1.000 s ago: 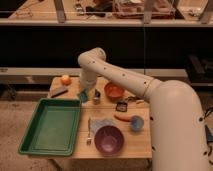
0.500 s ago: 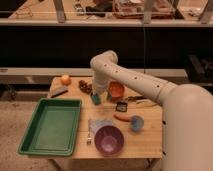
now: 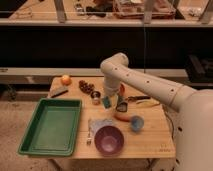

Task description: Place sponge in paper cup

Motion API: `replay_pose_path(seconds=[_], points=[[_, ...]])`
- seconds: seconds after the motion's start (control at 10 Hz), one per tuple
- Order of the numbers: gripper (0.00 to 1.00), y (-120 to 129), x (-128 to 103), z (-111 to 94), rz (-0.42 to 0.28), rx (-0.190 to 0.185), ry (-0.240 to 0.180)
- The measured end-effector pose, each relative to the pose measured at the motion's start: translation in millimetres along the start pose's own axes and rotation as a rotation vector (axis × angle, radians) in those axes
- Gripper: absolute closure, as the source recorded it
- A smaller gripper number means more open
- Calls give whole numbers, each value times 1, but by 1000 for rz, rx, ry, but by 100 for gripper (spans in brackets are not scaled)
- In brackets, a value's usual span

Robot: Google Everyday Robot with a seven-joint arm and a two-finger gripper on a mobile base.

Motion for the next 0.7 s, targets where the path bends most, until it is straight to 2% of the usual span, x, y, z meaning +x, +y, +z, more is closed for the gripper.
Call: replay_pose_path(seconds=[0.3, 0.6, 0.7], points=[[86, 31, 21, -13, 82, -15, 35], [86, 66, 44, -12, 173, -23, 35], [86, 83, 56, -12, 225, -10, 26]])
